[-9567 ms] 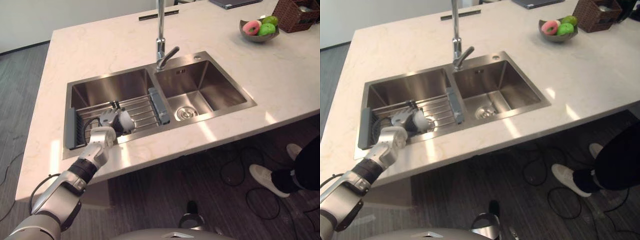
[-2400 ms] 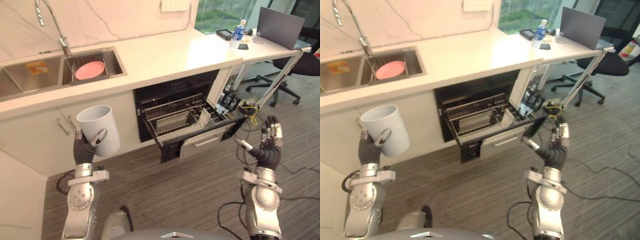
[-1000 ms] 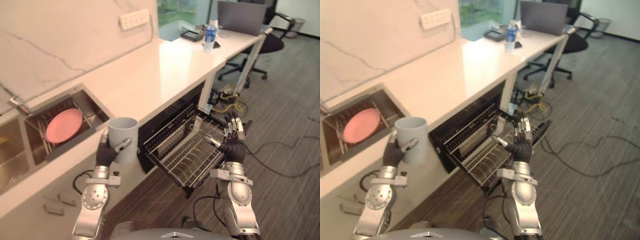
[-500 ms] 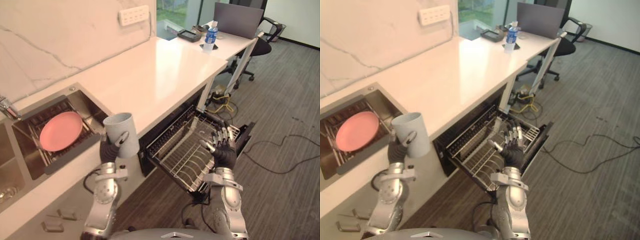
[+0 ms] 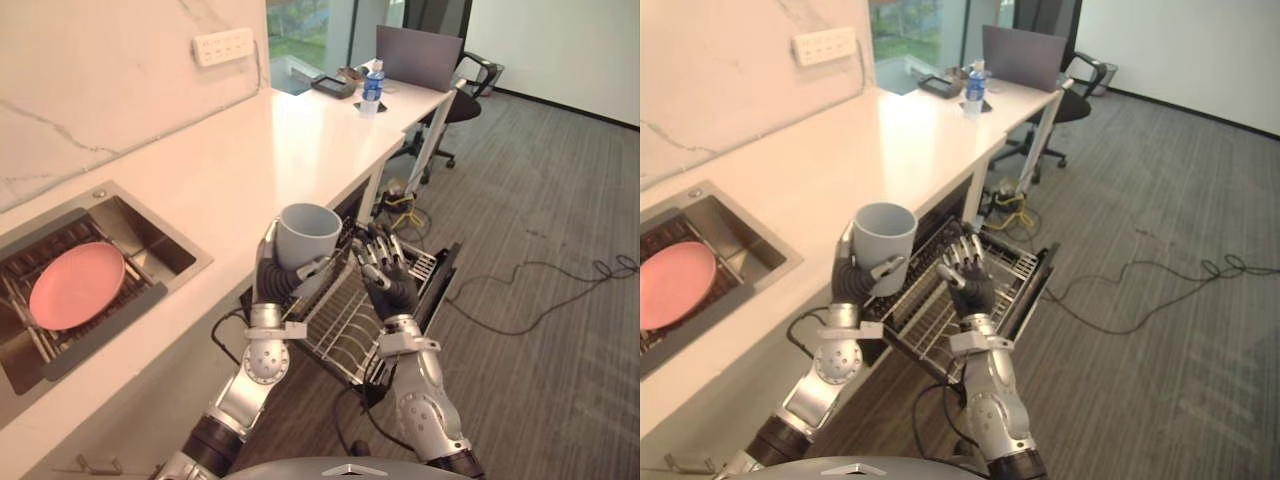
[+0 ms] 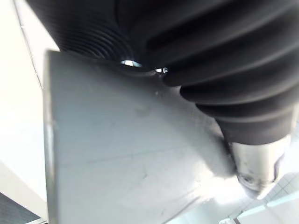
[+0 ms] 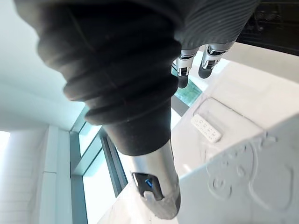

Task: Walk over to the sink, pick up the cup, carry it to the dishwasher, place the cup inside the dishwasher, then close the dishwasher door

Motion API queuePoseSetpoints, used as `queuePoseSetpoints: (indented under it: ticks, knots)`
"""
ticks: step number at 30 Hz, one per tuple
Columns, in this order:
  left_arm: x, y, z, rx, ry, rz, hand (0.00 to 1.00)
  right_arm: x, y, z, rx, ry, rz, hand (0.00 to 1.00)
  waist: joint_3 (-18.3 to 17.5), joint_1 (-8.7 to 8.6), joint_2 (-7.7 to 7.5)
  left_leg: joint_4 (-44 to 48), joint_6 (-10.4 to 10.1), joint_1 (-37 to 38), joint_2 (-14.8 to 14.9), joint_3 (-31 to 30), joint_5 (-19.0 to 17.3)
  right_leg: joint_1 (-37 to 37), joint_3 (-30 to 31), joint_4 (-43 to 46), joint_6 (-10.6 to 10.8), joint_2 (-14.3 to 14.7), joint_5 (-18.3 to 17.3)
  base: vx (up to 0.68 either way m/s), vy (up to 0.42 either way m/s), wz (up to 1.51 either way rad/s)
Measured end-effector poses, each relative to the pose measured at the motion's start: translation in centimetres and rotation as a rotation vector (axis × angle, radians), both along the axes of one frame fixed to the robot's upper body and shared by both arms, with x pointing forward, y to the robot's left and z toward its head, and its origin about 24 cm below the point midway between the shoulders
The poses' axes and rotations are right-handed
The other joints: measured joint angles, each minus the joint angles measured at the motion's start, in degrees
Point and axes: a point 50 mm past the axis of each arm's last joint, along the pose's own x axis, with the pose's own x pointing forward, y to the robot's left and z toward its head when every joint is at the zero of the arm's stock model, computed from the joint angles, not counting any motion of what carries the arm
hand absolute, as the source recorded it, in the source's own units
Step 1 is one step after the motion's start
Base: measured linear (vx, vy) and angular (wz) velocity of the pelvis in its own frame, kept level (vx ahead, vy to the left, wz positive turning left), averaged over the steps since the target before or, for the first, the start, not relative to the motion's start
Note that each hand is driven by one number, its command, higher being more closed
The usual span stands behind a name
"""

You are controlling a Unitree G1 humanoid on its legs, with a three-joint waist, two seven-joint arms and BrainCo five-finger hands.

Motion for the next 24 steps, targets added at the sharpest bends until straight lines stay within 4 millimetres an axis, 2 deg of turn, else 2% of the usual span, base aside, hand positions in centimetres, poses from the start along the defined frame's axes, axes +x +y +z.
queuePoseSetpoints:
  ticks: [8, 15, 24]
  knots:
    - [-0.5, -1.8, -1.5, 0.252, -0.034, -0.043, 1.00, -0.1, 0.7, 0.8, 0.013, -0.007, 0.071, 0.00, -0.7, -0.82, 0.09, 0.0, -0.2, 0.0, 0.4, 1.6, 0.0, -1.1, 1.6, 0.0, -0.3, 0.6, 0.4, -0.03, -0.022, -0.11]
    - [0.2, -0.9, -2.6, 0.392, -0.049, 0.135, 1.00, -0.1, 1.1, 0.4, -0.024, 0.030, 0.133, 0.00, -1.3, -1.18, -0.08, 0.0, -0.2, 0.6, 0.4, 3.0, 0.0, -1.4, 2.7, 0.0, -0.3, 0.7, 0.9, -0.05, -0.019, -0.10]
    - [-0.3, -1.1, -3.4, 0.470, -0.077, 0.184, 1.00, -0.2, 1.6, 0.0, -0.097, 0.069, 0.125, 0.00, -1.5, -1.23, -0.05, 0.0, -0.5, 0.5, 0.8, 3.1, 0.2, -1.8, 2.5, 0.0, -0.6, 1.1, 1.1, -0.03, -0.016, -0.02]
